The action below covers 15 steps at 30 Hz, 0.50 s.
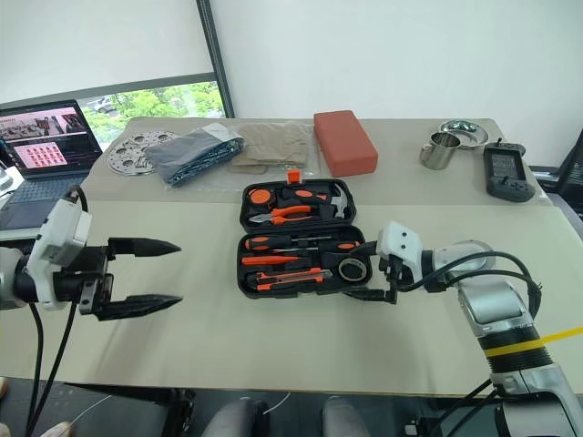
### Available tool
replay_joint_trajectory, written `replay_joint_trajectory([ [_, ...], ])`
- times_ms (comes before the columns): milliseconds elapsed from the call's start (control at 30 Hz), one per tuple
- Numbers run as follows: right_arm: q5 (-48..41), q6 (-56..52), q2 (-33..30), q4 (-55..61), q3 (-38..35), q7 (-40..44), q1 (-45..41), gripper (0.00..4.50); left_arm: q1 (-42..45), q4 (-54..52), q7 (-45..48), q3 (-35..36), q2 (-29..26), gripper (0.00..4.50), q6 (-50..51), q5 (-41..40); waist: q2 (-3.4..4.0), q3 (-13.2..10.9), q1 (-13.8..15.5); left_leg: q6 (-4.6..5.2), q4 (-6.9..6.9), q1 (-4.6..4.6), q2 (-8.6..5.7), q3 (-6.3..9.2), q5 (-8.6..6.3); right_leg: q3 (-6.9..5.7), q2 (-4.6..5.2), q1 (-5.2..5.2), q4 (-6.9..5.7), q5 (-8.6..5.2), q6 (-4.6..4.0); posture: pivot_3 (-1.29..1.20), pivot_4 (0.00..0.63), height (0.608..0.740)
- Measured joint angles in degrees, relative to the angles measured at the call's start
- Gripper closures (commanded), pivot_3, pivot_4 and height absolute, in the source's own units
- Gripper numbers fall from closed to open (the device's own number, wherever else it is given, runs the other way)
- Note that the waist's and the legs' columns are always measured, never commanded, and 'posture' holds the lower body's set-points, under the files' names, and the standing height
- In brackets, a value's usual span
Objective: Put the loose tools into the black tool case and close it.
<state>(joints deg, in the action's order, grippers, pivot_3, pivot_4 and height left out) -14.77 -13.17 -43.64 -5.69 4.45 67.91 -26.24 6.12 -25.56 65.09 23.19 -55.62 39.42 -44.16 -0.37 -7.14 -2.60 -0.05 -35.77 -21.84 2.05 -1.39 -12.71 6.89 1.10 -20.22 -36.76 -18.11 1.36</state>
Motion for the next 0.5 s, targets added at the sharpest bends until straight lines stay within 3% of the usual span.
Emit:
replay_joint_trajectory([
  [200,-2.1,-2.0,4.6,-13.2,-5.1,-5.0,-6.1,0.01,4.0,8.0,-10.6,-7.4,8.8,0.0,-0.4,5.4,0.0,0.0,0.0,0.0,0.0,0.01,-0.05,0.01,0.0,0.02,0.01,0.03,0.0,0.02,-0.01,0.0,0.15,0.74],
  [333,-1.4,-6.1,7.7,-25.7,-5.4,-8.8,-14.3,0.01,13.4,20.1,-17.7,-10.6,17.1,0.0,0.4,7.8,-0.02,0.0,0.1,0.0,-0.07,-0.06,-0.14,0.01,0.01,-0.02,0.06,-0.04,-0.08,0.04,-0.01,0.0,0.15,0.74],
  [500,-1.4,-13.0,10.3,-36.5,-6.2,-10.5,-21.3,0.01,21.7,33.2,-21.1,-11.7,22.5,0.0,2.3,8.2,-0.01,0.0,0.0,0.0,0.02,-0.14,-0.12,0.07,0.0,-0.12,0.03,-0.1,-0.1,0.05,-0.01,0.0,0.15,0.74],
])
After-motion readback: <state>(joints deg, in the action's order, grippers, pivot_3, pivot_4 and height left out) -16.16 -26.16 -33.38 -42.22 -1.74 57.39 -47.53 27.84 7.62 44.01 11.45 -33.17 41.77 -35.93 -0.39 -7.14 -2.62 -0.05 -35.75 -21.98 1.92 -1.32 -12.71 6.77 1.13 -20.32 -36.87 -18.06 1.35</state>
